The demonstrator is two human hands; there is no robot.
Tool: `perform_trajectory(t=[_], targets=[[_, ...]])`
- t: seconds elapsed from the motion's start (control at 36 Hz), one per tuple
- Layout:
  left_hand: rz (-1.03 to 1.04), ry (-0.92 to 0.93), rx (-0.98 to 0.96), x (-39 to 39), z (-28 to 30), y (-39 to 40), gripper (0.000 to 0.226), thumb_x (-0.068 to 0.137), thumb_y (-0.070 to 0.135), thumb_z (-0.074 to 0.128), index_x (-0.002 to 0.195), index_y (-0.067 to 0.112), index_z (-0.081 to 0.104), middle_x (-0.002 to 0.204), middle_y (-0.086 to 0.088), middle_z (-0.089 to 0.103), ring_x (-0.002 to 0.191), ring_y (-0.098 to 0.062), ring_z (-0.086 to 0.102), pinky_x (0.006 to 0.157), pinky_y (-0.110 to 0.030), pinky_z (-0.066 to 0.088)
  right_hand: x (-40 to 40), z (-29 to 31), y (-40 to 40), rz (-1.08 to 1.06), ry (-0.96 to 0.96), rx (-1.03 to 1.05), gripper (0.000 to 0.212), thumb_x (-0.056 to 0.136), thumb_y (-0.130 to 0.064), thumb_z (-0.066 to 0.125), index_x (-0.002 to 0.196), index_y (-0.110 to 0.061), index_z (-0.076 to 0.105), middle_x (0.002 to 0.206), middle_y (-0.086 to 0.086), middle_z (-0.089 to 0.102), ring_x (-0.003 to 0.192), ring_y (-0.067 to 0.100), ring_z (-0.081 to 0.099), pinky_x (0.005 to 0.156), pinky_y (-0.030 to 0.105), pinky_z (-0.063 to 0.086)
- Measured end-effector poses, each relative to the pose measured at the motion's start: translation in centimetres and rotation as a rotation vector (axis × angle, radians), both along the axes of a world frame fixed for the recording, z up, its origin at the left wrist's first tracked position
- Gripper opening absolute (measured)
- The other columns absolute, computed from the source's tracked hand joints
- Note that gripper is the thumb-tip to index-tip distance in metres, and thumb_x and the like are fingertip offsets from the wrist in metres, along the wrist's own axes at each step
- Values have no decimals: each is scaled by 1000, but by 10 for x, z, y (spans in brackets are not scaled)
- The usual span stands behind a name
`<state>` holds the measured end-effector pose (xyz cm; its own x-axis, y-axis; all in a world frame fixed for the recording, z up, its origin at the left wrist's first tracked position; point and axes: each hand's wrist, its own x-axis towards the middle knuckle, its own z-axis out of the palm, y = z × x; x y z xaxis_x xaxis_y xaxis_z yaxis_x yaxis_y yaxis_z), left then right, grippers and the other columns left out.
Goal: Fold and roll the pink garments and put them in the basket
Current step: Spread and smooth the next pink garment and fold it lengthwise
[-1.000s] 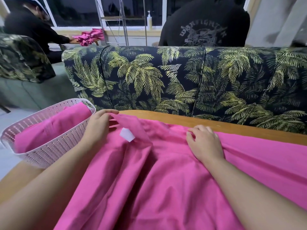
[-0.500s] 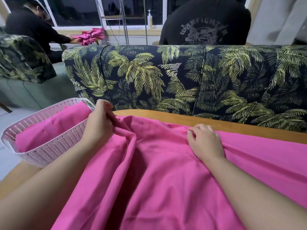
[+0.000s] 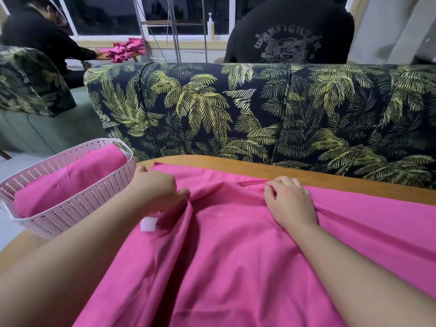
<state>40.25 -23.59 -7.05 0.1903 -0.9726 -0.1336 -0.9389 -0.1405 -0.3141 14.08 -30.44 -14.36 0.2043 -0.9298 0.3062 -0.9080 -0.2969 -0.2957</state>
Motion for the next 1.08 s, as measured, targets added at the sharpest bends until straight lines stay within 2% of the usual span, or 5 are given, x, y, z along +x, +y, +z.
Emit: perform_trajectory(t=[0.14, 0.31, 0.44, 0.92, 1.08], targets=[[22, 324, -41, -6, -14, -18, 33, 92, 47, 54, 77, 17, 53, 102, -12, 68, 78, -25, 52, 68, -28, 42, 0, 1, 0, 2, -6, -1, 31, 95, -34, 45, 111, -24, 69, 115, -4, 62, 108, 23, 50, 91, 37, 40], [56, 526, -1, -3, -16, -17, 55, 81, 27, 73, 126, 12, 45, 111, -8, 65, 96, -25, 58, 74, -28, 42, -1, 1, 1, 4, 1, 4, 32, 96, -35, 42, 113, -25, 68, 116, -5, 61, 109, 22, 49, 93, 36, 39], [17, 507, -178, 2, -4, -25, 36, 82, 18, 72, 114, 14, 57, 82, 1, 59, 78, -19, 52, 68, -27, 39, -1, 2, 1, 5, 6, 20, 33, 97, -36, 41, 115, -26, 67, 118, -6, 60, 110, 20, 48, 94, 36, 38], [172, 377, -257, 1, -38, -57, 37, 98, 34, 44, 114, 5, 60, 120, -23, 58, 112, -39, 54, 93, -41, 46, -1, -1, 0, 2, -18, 2, 30, 96, -34, 44, 113, -26, 68, 115, -7, 61, 107, 21, 49, 92, 36, 39], [183, 463, -375, 17, -32, -47, 55, 100, 46, 38, 62, 11, 57, 86, -19, 63, 104, -37, 53, 89, -37, 44, 0, -1, 0, 3, -31, -4, 30, 96, -33, 45, 112, -25, 68, 114, -5, 62, 106, 22, 50, 91, 37, 40]])
